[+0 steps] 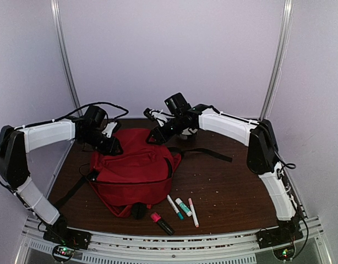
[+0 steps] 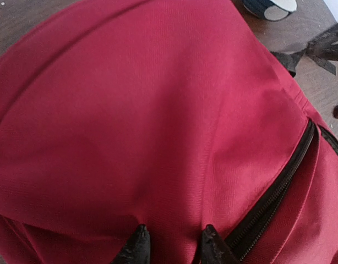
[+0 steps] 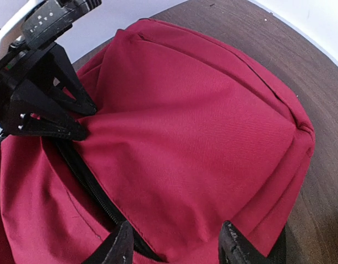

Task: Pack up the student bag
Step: Pick up the lower front pocket of the student bag.

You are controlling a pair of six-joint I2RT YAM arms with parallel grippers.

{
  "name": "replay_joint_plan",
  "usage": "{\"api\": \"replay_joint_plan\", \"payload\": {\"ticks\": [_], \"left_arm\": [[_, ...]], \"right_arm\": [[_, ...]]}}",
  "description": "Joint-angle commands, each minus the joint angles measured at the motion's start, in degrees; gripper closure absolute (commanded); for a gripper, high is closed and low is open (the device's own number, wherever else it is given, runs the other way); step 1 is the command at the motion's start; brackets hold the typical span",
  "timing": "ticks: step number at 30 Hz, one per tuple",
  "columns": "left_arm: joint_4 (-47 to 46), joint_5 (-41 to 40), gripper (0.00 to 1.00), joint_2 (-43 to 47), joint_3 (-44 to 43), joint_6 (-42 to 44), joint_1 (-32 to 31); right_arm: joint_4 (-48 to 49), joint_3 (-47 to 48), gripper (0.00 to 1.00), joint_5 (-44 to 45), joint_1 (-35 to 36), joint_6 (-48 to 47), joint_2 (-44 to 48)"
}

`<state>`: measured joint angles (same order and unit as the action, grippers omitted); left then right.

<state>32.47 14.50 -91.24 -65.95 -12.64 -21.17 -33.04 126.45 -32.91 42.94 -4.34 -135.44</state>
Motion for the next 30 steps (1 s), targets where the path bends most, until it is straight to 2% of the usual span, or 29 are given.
{"api": "replay_joint_plan", "payload": {"ticks": [1, 10, 17, 26, 30], "left_arm": [[-3.47, 2.64, 0.66, 3.02, 2.56, -1.38, -1.98], [-5.72, -0.85, 0.67, 7.27, 9.37, -5.99, -7.89], [-5.85, -5.05, 0.67, 16.39, 15.88, -12.91, -10.81], [4.89, -17.61, 0.60, 29.95, 16.72, -15.96, -10.69], [7.02, -19.95, 0.56, 32.41, 14.92, -11.71, -10.65]], "right_arm": [[0.67, 3.29, 0.46, 3.46, 2.04, 1.71, -2.51], [-2.17, -0.01, 0.46, -0.63, 5.05, -7.11, -1.87], [-4.78, -8.46, 0.47, 4.41, 8.56, -16.61, 2.50], [-2.71, -12.62, 0.49, 5.01, 9.47, -15.92, 5.16], [-3.69, -12.66, 0.49, 4.17, 9.24, -16.17, 7.76]]}}
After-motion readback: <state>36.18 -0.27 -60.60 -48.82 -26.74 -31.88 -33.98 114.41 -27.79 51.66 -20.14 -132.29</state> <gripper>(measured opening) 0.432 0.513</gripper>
